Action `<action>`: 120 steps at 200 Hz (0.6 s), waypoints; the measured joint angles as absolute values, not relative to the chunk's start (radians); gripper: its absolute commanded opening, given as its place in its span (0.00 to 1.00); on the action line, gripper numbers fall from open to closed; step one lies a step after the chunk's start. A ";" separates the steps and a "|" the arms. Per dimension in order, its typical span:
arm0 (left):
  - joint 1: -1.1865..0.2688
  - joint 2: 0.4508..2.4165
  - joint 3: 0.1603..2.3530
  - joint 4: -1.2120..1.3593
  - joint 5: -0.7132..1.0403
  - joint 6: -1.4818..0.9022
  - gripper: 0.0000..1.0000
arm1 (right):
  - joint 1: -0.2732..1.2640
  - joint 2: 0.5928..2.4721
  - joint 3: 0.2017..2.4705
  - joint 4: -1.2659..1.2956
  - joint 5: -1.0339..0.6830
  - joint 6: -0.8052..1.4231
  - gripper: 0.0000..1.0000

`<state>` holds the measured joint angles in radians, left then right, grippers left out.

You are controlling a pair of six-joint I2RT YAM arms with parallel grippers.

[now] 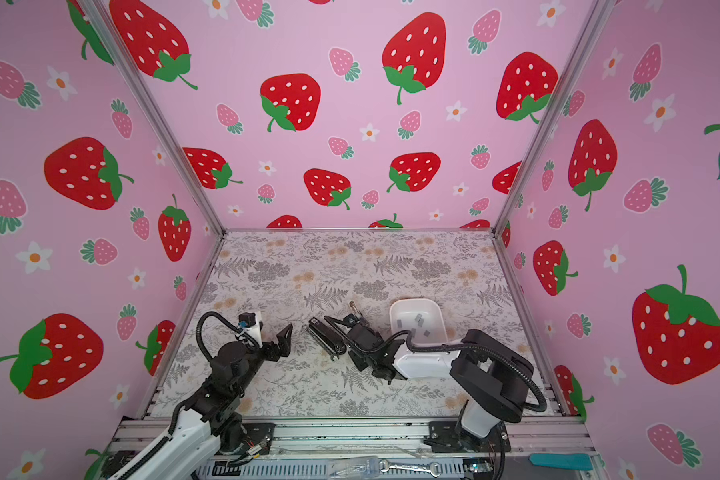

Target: Load the staples into the stapler

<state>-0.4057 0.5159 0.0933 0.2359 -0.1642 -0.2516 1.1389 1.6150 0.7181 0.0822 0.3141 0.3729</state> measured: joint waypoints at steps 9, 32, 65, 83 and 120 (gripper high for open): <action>-0.406 0.517 0.093 0.236 -0.164 -0.252 0.99 | 1.139 1.622 0.721 0.081 0.313 0.373 0.44; -0.406 0.519 0.093 0.236 -0.164 -0.252 0.99 | 1.139 1.643 0.728 0.059 0.305 0.380 0.59; -0.406 0.526 0.093 0.236 -0.163 -0.251 0.99 | 1.139 1.633 0.728 0.043 0.307 0.373 0.64; -0.406 0.526 0.093 0.236 -0.156 -0.251 0.99 | 1.139 1.615 0.728 0.041 0.308 0.373 0.64; -0.406 0.526 0.094 0.236 -0.126 -0.231 0.99 | 1.139 1.531 0.716 0.041 0.319 0.373 0.66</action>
